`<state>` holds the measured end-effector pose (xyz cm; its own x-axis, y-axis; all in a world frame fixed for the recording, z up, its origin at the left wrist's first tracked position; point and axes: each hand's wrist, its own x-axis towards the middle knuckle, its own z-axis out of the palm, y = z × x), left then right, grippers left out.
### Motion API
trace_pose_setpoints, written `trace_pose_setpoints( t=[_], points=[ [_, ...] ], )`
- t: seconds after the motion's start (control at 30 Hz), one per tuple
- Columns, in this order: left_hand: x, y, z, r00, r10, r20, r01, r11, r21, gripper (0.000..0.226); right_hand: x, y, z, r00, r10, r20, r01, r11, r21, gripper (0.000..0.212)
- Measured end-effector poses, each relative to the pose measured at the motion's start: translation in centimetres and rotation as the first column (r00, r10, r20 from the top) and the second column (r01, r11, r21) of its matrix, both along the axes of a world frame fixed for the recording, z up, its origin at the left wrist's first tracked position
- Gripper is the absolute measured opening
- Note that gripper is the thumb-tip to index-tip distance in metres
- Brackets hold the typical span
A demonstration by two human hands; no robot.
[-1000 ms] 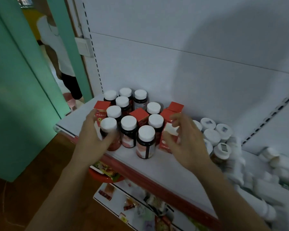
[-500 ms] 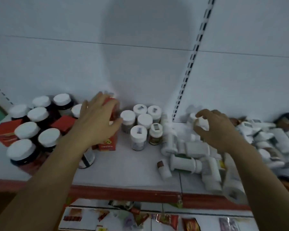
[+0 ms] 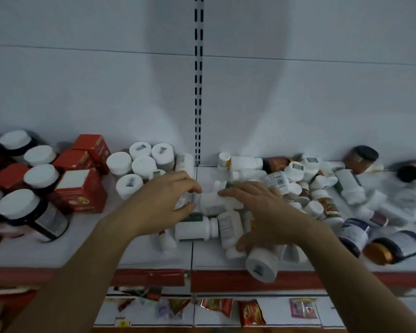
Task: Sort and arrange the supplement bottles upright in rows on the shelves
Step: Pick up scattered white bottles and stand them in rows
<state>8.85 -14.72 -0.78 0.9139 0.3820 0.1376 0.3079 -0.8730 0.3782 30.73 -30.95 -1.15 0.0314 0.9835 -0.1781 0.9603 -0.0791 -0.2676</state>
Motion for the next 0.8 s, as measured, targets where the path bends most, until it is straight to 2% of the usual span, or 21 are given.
trace_pose_setpoints(
  t=[0.07,0.13,0.2,0.23,0.27,0.33,0.37,0.43,0.47,0.53,0.63,0.7,0.8],
  points=[
    [0.5,-1.1,-0.6,0.999,0.038,0.002,-0.038,0.999,0.003,0.025,0.7,-0.6,-0.1,0.995,-0.022,-0.096,0.031,0.995,0.098,0.106],
    [1.0,-2.1,-1.4,0.998,0.067,0.003,-0.067,0.998,0.017,0.026,2.0,-1.8,-0.4,0.976,-0.015,-0.215,0.061,0.977,0.207,0.093],
    [1.5,-2.7,-2.3,0.995,0.096,0.008,-0.097,0.995,0.032,0.027,3.4,-3.5,-0.6,0.964,0.08,-0.254,-0.007,0.962,0.275,0.063],
    [1.8,-3.0,-2.7,0.993,0.118,0.006,-0.118,0.993,0.031,0.028,4.1,-4.3,-0.8,0.958,0.141,-0.248,-0.074,0.962,0.263,0.049],
    [2.0,-3.2,-3.0,0.99,0.144,0.002,-0.144,0.989,0.03,0.029,4.7,-5.0,-0.8,0.951,0.195,-0.24,-0.147,0.968,0.205,0.045],
    [2.5,-3.5,-3.9,0.977,0.212,-0.007,-0.212,0.977,0.038,0.032,5.3,-5.8,-1.0,0.938,0.299,-0.175,-0.294,0.954,0.054,0.063],
    [2.7,-3.7,-4.2,0.968,0.249,-0.013,-0.249,0.968,0.044,0.034,5.2,-5.8,-1.3,0.935,0.342,-0.09,-0.342,0.94,0.017,0.07],
    [3.1,-4.1,-4.8,0.953,0.304,-0.018,-0.302,0.952,0.057,0.038,4.8,-5.3,-2.1,0.919,0.385,0.088,-0.39,0.919,0.049,0.072],
    [3.2,-4.4,-4.9,0.948,0.316,-0.023,-0.315,0.947,0.06,0.038,4.7,-5.0,-2.5,0.915,0.387,0.114,-0.397,0.913,0.088,0.071],
    [3.3,-4.8,-4.9,0.947,0.319,-0.031,-0.317,0.947,0.043,0.04,4.8,-4.5,-2.9,0.937,0.349,0.001,-0.346,0.928,0.139,0.071],
    [2.9,-5.1,-4.3,0.932,0.356,0.064,-0.356,0.935,-0.01,0.038,5.7,-4.3,-3.2,0.925,0.212,-0.314,-0.108,0.943,0.316,0.065],
    [2.9,-5.0,-4.1,0.877,0.466,0.116,-0.473,0.88,0.039,0.037,5.9,-4.3,-3.1,0.89,0.108,-0.443,0.076,0.922,0.379,0.061],
    [3.3,-5.2,-4.0,0.79,0.612,0.045,-0.614,0.787,0.067,0.039,5.6,-4.3,-3.0,0.827,-0.011,-0.562,0.285,0.87,0.402,0.063]
  ],
)
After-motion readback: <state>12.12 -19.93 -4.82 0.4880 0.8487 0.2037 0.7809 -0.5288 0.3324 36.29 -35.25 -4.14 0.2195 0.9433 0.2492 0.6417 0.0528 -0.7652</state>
